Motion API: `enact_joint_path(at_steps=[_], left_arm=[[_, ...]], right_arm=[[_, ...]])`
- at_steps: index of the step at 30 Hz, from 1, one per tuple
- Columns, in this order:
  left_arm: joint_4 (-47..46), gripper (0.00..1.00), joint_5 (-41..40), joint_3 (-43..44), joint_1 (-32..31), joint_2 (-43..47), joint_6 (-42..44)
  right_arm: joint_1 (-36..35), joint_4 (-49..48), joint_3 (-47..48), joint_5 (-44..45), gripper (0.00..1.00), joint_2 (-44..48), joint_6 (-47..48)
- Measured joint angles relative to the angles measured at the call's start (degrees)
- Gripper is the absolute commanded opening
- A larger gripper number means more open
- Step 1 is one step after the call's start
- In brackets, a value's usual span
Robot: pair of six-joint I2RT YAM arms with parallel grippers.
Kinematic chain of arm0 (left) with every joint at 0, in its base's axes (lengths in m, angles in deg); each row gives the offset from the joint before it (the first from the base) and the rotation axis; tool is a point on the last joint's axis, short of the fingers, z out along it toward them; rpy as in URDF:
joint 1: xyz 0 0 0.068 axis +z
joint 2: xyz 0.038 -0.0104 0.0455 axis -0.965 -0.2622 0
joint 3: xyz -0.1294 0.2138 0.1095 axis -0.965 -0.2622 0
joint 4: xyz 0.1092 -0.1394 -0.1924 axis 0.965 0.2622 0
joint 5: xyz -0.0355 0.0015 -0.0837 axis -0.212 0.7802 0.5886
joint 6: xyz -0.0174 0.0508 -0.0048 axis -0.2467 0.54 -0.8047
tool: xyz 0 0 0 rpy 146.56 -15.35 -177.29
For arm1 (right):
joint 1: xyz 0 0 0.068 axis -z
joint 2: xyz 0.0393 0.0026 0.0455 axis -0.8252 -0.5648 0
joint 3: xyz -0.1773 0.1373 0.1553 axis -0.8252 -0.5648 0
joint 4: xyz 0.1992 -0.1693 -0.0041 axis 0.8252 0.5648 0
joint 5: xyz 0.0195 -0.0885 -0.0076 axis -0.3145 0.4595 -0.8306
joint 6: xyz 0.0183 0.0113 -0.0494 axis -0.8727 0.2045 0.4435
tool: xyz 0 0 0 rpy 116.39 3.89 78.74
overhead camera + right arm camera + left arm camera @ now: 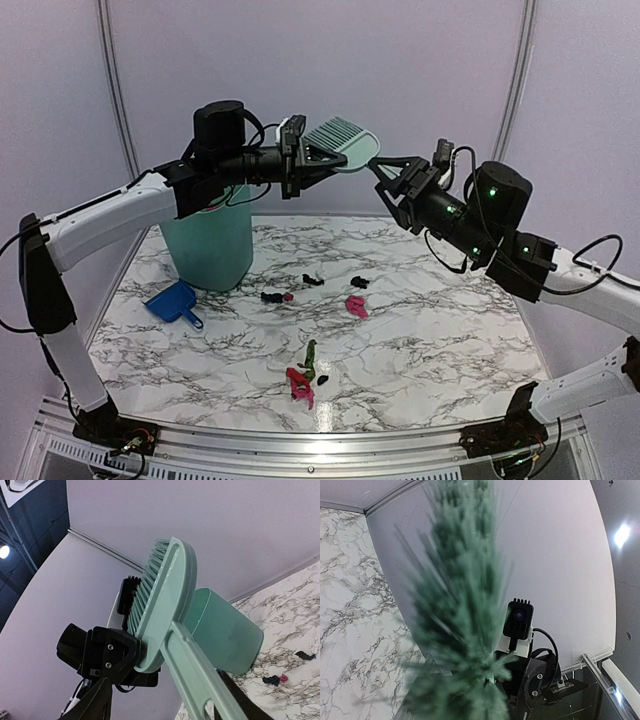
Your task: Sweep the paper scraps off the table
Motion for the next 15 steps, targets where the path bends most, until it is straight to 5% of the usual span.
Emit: enact_joint_path(at_steps=[15], left_arm=[[-0.3,0.00,1.8,-0.5,-0.6,2.3,-1.2]], right_arm=[[4.2,-3.0,2.9,-5.4,0.30,-2.4,-3.8]])
